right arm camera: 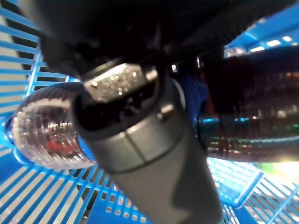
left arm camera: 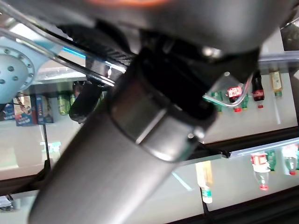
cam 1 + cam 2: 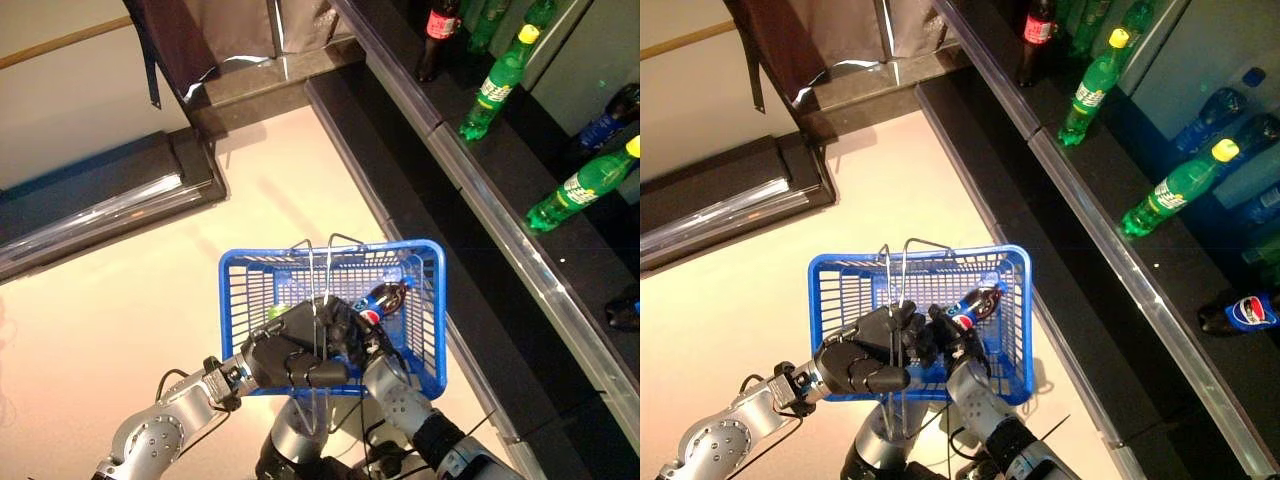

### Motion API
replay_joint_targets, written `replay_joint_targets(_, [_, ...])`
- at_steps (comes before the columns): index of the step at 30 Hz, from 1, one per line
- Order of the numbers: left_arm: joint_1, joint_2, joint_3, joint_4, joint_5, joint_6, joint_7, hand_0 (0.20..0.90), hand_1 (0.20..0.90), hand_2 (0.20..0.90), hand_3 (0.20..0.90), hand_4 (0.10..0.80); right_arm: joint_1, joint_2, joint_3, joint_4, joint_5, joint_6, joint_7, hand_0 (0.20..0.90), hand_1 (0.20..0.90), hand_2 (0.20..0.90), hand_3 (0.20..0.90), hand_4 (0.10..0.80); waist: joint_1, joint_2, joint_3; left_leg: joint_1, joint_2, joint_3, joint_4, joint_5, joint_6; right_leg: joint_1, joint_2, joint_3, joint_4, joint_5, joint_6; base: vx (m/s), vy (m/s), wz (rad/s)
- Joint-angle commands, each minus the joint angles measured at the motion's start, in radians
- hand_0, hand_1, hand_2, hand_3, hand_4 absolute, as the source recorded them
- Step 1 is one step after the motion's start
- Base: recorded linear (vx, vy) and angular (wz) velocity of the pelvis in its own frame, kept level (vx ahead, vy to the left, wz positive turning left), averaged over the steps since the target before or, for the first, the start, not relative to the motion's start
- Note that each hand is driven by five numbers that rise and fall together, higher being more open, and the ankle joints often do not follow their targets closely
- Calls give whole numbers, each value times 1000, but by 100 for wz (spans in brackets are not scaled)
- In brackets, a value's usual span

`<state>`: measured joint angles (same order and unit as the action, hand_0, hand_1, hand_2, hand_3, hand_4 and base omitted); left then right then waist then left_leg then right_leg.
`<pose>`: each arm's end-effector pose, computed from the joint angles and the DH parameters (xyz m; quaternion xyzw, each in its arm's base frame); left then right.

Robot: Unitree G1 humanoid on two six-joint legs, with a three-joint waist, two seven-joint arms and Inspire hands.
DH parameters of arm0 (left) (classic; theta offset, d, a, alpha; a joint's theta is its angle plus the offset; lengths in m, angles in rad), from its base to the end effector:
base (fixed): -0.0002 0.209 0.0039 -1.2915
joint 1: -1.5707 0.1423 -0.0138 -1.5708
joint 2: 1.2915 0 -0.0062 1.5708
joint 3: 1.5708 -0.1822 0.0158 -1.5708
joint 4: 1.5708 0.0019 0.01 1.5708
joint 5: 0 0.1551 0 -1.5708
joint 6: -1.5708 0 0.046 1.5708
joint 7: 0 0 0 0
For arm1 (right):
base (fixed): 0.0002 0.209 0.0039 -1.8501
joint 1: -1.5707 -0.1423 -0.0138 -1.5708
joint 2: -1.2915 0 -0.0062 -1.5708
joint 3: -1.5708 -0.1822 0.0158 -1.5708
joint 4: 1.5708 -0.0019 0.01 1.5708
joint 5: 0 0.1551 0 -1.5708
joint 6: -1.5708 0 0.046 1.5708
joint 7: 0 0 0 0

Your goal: Pick up the drink and place into the basket.

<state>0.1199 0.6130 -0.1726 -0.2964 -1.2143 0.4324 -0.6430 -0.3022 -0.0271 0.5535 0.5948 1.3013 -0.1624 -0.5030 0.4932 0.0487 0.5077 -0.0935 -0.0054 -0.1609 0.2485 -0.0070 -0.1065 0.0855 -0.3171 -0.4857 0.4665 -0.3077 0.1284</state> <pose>0.1862 0.1906 0.0714 -0.3342 0.1287 -0.4773 0.8025 0.2375 -0.0531 -0.0113 0.3976 0.3256 -0.1185 0.8496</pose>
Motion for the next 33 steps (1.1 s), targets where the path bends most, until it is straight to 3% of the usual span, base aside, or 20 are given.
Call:
replay_joint_targets(1, [-38,-118,21,-340,-171,-70,-278,300,300,300,200,100,-46,110,-37,-21,88,-76,102,300,300,300,200,100,-6,20,-180,-121,-27,4,161,-17,18,68,81,-31,-148,170,-50,55,20,4])
replay_joint_targets(4, [-32,-110,24,-341,-179,-57,-287,300,300,300,200,100,-55,101,-73,15,130,-53,121,300,300,300,200,100,-2,27,-186,-125,-29,11,154,2,27,66,77,-46,-154,192,-56,40,29,2])
replay_joint_targets(6, [-31,-106,18,-346,-181,-47,-281,300,300,300,200,100,-67,96,-93,40,123,-31,120,328,328,328,233,133,3,21,-188,-112,-31,6,159,-32,23,78,78,-35,-151,177,-45,100,-22,6])
replay_joint_targets(7, [-32,-106,16,-347,-180,-46,-282,300,300,300,200,100,-70,94,-97,44,122,-29,119,328,328,328,233,133,4,25,-188,-120,-33,10,153,-7,29,72,75,-50,-157,196,-53,15,29,4])
replay_joint_targets(8, [-33,-103,16,-347,-182,-42,-282,300,300,300,200,100,-76,88,-105,58,125,-17,120,420,420,420,340,240,6,23,-191,-119,-34,9,150,-7,29,75,75,-52,-161,200,-51,-29,33,2])
replay_joint_targets(9, [-33,-100,16,-347,-183,-40,-282,300,300,300,200,100,-79,85,-109,67,129,-13,127,429,429,429,351,251,7,22,-192,-118,-34,9,150,-8,29,76,75,-53,-163,201,-51,60,0,2])
replay_joint_targets(12, [-35,-92,11,-347,-189,-35,-278,300,300,300,200,100,-98,73,-138,116,140,9,165,702,702,702,669,569,11,21,-196,-110,-34,9,145,-14,32,82,73,-58,-166,204,-48,48,8,2])
replay_joint_targets(13, [-35,-92,9,-347,-194,-32,-274,300,300,300,200,100,-99,69,-143,124,135,6,169,900,900,900,900,800,12,19,-199,-107,-34,10,142,-13,32,84,73,-59,-169,207,-47,46,10,2])
replay_joint_targets(26, [-5,-73,39,-348,-227,-16,-262,300,300,300,200,100,-27,48,-136,29,82,-20,192,900,900,900,900,800,10,-10,-214,-80,-19,18,111,-5,33,106,82,-60,-197,215,-35,20,0,3])
replay_joint_targets(33, [32,-65,90,-363,-238,-25,-259,300,300,300,200,100,83,7,-86,-258,-87,-49,202,900,900,900,900,800,-13,-41,-206,-75,-5,29,82,8,32,101,94,-48,-224,224,-24,-20,-10,-2])
